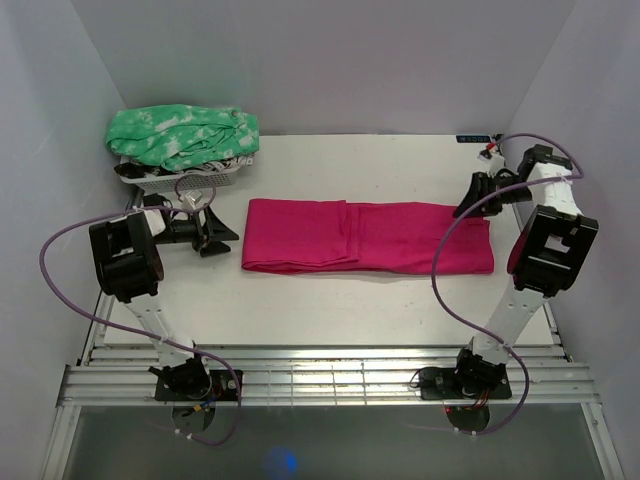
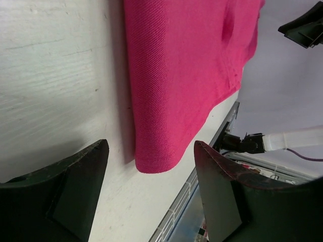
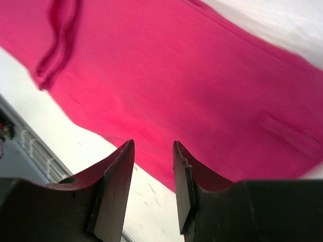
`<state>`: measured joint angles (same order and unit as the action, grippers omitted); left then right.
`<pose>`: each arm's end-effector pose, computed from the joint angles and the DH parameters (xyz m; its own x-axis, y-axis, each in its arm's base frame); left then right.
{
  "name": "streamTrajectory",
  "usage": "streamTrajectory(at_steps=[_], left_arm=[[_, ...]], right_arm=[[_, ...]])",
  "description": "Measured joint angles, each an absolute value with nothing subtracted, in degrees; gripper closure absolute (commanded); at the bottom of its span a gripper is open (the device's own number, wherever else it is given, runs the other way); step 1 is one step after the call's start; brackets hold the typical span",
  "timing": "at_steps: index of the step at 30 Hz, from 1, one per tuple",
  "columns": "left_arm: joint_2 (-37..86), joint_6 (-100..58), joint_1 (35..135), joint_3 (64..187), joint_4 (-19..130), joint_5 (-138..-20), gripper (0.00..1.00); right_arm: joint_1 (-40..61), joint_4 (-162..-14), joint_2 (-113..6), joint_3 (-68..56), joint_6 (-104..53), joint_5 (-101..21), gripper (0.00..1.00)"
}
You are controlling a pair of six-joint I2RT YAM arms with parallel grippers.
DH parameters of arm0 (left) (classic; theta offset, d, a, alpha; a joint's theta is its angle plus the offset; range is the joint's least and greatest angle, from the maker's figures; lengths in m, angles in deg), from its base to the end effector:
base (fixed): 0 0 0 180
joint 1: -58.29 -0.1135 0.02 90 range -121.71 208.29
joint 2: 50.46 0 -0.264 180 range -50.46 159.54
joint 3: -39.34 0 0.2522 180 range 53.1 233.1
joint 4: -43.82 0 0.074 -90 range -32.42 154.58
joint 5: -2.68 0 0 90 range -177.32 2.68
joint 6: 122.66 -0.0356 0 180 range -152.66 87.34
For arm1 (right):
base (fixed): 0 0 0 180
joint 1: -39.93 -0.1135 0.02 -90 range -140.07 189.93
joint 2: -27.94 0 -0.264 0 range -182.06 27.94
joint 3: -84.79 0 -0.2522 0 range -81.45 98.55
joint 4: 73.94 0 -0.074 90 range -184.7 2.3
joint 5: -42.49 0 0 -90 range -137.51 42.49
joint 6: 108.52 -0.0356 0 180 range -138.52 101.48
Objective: Fold and stack the trousers
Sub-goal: Fold the trousers
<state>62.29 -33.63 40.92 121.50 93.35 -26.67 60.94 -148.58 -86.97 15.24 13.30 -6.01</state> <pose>0.3480 0.0763 0.1385 -0.9402 -0.2854 -0.1861 0.0123 0.5173 -0.8557 0.3834 -0.1220 0.2345 -0.8588 -0.0932 -0.5037 -0.3545 0.8179 0.4532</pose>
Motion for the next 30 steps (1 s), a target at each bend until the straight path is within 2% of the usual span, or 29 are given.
streamTrajectory(at_steps=[7,15,21,26,30], left_arm=[[62.48,-29.72,42.23,114.96,84.91,-22.63,0.14],[62.46,-22.73,45.12,112.52,76.65,-21.38,0.18],[62.88,-18.62,46.1,112.52,71.58,-22.61,0.26],[63.8,-15.97,46.23,112.45,67.9,-22.87,0.33],[64.8,-13.35,47.52,111.58,63.71,-22.72,0.37]], right_arm=[[44.66,-140.82,-85.33,13.9,6.81,6.88,0.56],[26.76,-126.57,-86.95,11.87,-5.28,11.54,0.59],[21.47,-120.8,-91.87,9.64,-10.31,11.54,0.67],[21.16,-119.38,-94.16,0.75,-12.41,7.76,0.7],[21.23,-119.62,-98.25,1.38,-13.61,8.0,0.73]])
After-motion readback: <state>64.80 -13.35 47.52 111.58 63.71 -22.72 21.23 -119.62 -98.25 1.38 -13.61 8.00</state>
